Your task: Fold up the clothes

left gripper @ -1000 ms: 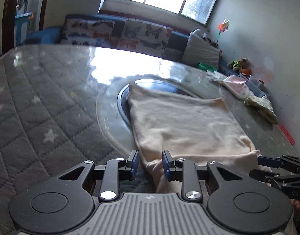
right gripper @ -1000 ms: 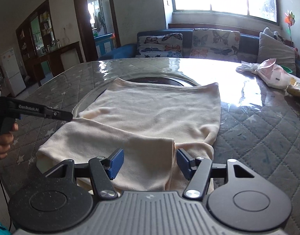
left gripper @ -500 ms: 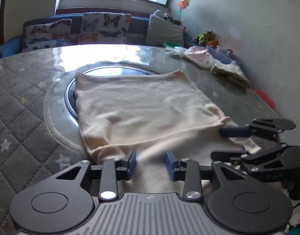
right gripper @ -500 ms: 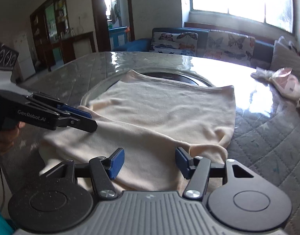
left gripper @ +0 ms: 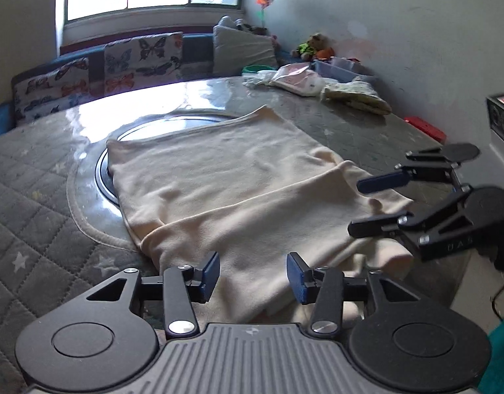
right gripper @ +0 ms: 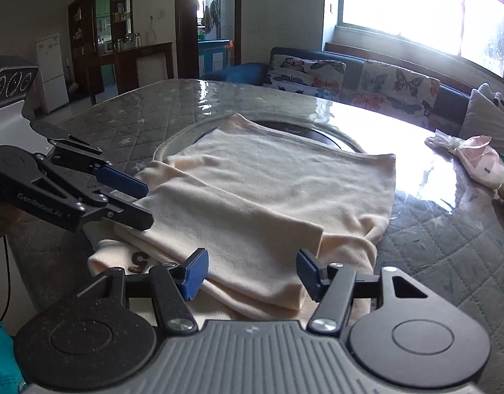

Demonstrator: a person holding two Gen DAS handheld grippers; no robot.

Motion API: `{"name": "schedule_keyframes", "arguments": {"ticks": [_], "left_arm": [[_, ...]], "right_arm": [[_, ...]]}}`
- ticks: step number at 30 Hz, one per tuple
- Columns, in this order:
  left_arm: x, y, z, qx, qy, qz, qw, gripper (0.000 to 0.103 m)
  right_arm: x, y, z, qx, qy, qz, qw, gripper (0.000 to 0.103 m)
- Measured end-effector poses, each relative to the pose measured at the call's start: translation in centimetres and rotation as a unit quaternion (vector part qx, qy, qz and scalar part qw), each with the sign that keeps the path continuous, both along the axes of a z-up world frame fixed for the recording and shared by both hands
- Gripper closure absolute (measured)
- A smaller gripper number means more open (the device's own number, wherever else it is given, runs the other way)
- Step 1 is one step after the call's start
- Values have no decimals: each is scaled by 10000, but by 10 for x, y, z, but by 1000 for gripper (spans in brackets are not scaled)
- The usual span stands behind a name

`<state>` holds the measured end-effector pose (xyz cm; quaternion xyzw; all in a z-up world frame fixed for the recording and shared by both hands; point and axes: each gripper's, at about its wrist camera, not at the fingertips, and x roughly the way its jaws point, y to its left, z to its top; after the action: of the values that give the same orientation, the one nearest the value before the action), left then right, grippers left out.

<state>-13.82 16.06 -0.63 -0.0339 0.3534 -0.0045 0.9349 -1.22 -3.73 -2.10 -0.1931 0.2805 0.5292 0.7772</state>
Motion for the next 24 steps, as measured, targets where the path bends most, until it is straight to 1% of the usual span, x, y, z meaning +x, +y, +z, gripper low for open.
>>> {"name": "schedule_keyframes", "arguments": {"ticks": [3,4,7,9,11,13,17,19,22,24], "left_arm": [[-19,-5,8,274,-43,-346,9990,48],[-24,-7,9,350,-26,-429,9985,46],[-35,-14,7,478,99,-618,9969,45],[-38,-19,3,561,153,-728,9957,45],[-36,-24,-2,656,196,-802,9944,45],[-34,-29,-7,753,237,-874,9930,45],[-29,-40,-13,964,206,-1058,9895,45],[-27,-46,-17,1078,193,-1126,9876,45],[-26,-53,-20,1235,114,-1180,9852,45],[-25,-55,-21,1257,67,-1196,9848,46]], "right_arm": [[1,-13,10,13,-72,6,10000,33],[1,-17,13,-15,-122,14,9999,30],[-1,-30,19,-158,-331,72,9993,20],[-3,-36,19,-244,-438,128,9987,16],[-7,-41,19,-363,-556,232,9975,9],[-11,-44,17,-471,-689,356,9959,5],[-21,-45,11,-647,-978,670,9908,3],[-25,-44,8,-681,-1056,788,9889,0],[-29,-41,2,-742,-1157,961,9858,0],[-31,-39,-3,-772,-1202,1067,9840,0]]}}
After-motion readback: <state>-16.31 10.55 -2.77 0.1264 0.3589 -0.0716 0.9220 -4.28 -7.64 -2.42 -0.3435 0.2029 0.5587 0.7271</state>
